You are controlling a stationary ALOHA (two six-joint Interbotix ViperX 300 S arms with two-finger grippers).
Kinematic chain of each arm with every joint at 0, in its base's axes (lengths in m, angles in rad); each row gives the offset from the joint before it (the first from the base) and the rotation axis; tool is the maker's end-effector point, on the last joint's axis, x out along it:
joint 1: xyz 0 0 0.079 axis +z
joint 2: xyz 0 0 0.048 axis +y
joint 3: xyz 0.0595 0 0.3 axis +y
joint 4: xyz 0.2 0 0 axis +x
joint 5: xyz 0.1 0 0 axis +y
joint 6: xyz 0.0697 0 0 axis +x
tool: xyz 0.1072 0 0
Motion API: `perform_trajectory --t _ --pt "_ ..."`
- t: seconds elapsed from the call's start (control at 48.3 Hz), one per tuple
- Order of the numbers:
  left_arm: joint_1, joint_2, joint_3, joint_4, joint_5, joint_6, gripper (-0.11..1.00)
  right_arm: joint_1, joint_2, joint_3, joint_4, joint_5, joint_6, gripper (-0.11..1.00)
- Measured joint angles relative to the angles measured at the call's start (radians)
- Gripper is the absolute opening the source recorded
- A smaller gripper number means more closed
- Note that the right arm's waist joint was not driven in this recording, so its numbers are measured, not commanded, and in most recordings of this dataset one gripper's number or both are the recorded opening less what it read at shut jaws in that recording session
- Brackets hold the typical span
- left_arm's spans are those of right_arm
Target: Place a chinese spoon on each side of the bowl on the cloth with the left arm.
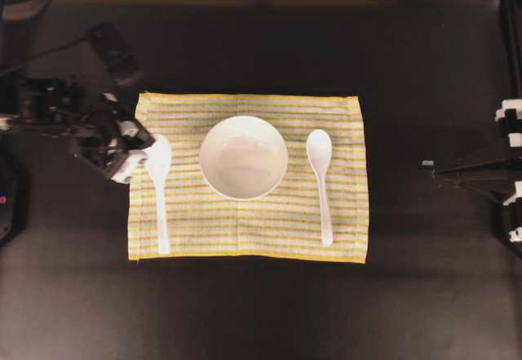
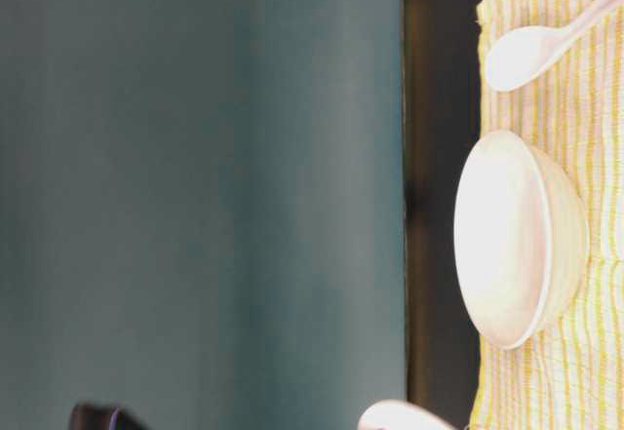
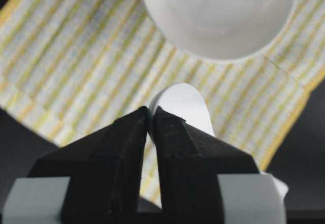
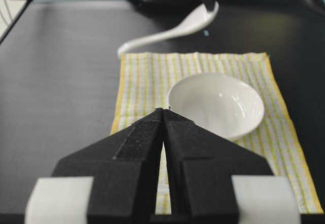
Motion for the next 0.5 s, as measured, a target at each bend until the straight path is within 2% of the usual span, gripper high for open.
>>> perform_trajectory --t 0.249,0.497 --pt "0.018 0.149 -0.032 0.000 -0.018 0.037 0.06 0.000 0.000 0.000 0.002 0.000 0.000 0.01" --pt "0.066 0.170 -0.048 0.000 -0.025 0.091 0.06 0.000 0.000 0.006 0.002 0.000 0.000 0.01"
